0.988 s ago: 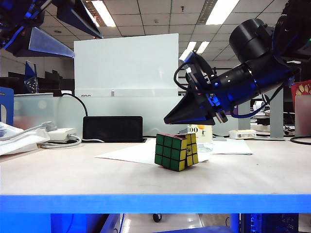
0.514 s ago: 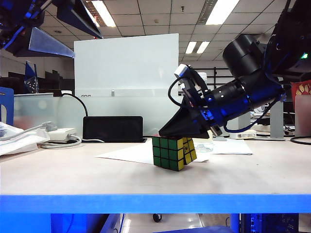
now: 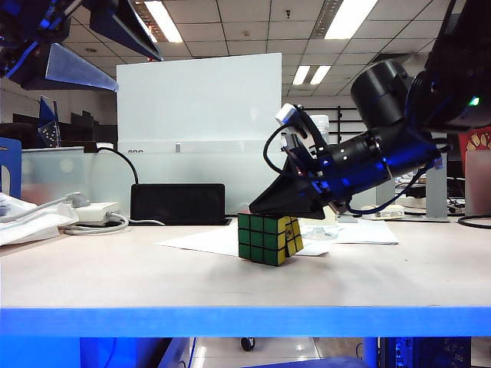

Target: Rotate the Rubik's Cube so that the bottom side is facing up.

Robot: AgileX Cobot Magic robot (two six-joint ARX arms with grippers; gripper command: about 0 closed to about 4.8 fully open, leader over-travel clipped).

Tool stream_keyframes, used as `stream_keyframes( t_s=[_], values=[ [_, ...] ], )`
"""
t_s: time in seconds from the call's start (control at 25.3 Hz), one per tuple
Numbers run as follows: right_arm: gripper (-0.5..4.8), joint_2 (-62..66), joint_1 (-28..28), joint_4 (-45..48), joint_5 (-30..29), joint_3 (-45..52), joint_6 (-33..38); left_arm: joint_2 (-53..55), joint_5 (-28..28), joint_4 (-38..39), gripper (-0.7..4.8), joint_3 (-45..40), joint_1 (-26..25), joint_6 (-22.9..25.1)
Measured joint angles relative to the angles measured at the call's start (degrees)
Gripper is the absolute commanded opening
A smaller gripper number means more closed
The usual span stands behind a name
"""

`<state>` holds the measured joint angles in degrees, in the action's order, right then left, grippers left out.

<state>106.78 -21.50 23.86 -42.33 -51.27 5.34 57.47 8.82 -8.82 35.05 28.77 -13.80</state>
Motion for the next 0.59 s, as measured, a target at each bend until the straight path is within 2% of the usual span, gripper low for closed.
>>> stream_keyframes(
  t_s=[0.2,0.36,0.59],
  values=[
    [-0.08,-0.31,0.15,-0.52,-3.28,0.33,0.5,0.0,0.0,0.0,3.71,0.0,0.0,0.0],
    [-0.08,-2.64,-0.02,-3.96,-2.58,1.6,0.98,0.0,0.0,0.0,3.71,0.0,0.0,0.0],
    [-0.08,-9.97,0.2,2.45,-2.43,0.83,4.76,-0.02,0.0,-0.04,3.71,0.0,0.0,0.0]
  ],
)
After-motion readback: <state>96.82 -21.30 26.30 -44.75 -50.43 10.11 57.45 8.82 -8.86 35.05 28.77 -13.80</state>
